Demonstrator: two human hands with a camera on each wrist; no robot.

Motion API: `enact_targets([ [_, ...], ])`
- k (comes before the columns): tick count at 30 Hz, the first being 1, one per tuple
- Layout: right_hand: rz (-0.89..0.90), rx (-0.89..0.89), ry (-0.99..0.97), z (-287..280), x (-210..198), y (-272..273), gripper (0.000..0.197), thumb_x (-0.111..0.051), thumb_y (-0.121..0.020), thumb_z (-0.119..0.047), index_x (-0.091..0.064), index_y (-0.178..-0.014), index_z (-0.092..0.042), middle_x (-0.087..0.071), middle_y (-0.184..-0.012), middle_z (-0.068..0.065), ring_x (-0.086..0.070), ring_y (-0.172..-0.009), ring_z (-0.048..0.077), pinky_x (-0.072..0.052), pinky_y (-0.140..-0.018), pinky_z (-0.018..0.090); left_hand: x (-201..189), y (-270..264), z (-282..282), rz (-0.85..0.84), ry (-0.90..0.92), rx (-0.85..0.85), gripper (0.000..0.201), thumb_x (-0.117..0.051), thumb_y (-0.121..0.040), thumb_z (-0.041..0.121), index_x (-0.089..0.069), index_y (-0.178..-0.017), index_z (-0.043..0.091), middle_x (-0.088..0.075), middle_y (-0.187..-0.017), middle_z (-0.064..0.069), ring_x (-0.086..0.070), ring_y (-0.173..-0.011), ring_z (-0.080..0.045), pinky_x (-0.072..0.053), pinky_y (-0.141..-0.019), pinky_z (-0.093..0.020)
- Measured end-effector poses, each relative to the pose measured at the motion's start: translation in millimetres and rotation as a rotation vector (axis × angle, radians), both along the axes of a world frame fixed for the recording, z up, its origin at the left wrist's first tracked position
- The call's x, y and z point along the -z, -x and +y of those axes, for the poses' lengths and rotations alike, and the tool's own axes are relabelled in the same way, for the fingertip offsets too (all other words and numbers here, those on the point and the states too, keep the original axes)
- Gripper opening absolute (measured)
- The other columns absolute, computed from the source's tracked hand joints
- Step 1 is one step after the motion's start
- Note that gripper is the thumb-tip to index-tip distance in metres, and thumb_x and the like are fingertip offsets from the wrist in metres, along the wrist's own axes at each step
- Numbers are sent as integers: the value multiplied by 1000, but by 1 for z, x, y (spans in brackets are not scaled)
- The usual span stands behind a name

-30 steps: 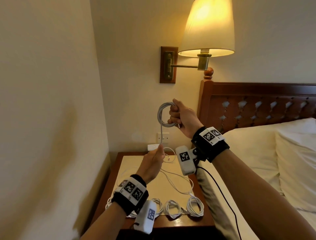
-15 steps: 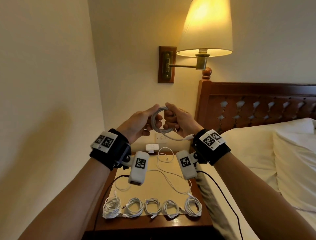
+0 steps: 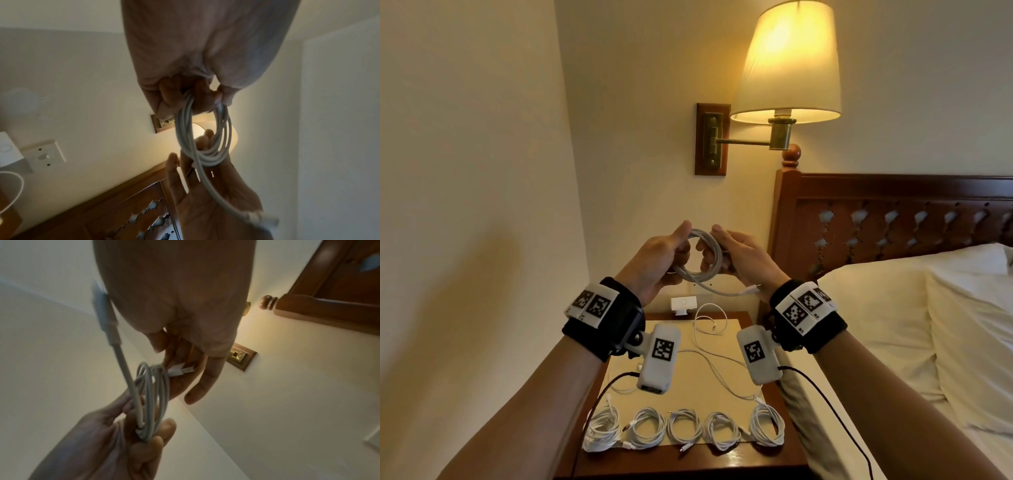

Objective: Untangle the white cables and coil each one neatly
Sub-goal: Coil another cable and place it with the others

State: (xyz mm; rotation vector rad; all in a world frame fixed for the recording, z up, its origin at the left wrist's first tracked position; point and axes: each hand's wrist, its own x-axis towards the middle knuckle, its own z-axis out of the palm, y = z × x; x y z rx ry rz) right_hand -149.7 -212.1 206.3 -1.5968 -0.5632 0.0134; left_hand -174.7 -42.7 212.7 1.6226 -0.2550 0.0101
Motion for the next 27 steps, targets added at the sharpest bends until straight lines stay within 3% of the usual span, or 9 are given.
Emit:
enact_targets([
  [5, 12, 49, -134, -12, 11, 5, 30, -37, -105, -15, -65, -114, -9, -68, -111, 17, -67, -100, 26, -57, -88, 42, -3, 0, 0, -29, 151, -39, 43, -39, -100, 49, -42, -65, 24, -31, -60, 5, -25, -56, -14, -26, -55, -29],
  [8, 39, 176, -101, -9, 23, 15, 32, -47, -97, 2, -62, -116, -18, -61, -123, 14, -65, -106, 25, -58, -85, 42, -5, -2, -3, -53, 189, -102, 43, -39, -100, 48, -43, -66, 23, -32, -56, 7, -27, -53, -11, -27, -53, -27],
  [10, 43, 193, -171, -6, 31, 23, 40, -54, -89, 9, -59, -118, -19, -59, -121, 13, -65, -101, 26, -59, -78, 36, -5, -4, -6, -57, 214, -162, 44, -40, -100, 49, -45, -66, 22, -34, -54, 8, -29, -52, -11, -28, -53, -26],
  [14, 47, 212, -421, 1, 36, 33, 44, -69, -86, -8, -53, -127, -13, -65, -109, 14, -67, -85, 23, -57, -70, 33, -3, -10, -12, -49, 243, -258, 42, -41, -99, 51, -49, -71, 20, -38, -59, 6, -32, -54, -10, -32, -54, -26],
  [18, -10, 194, -507, 6, 31, 39, 27, -65, -84, -17, -66, -106, 0, -67, -91, 14, -66, -82, 21, -57, -71, 28, 1, -12, -16, -40, 249, -287, 42, -41, -98, 53, -53, -76, 19, -39, -62, 5, -35, -57, -11, -34, -57, -27],
  [22, 80, 256, -645, 9, 27, 37, 11, -57, -93, -5, -65, -96, 1, -68, -82, 13, -67, -70, 17, -60, -69, 26, 2, -9, -20, -33, 291, -252, 43, -41, -98, 52, -51, -73, 19, -37, -59, 6, -34, -55, -11, -33, -57, -28],
  [27, 175, 358, -717, 5, 23, 27, 26, -64, -89, -3, -55, -112, 2, -71, -76, 14, -69, -60, 15, -60, -60, 24, 3, -3, -22, -121, 234, -173, 48, -39, -100, 46, -43, -59, 22, -33, -52, 7, -29, -50, -10, -28, -53, -28],
])
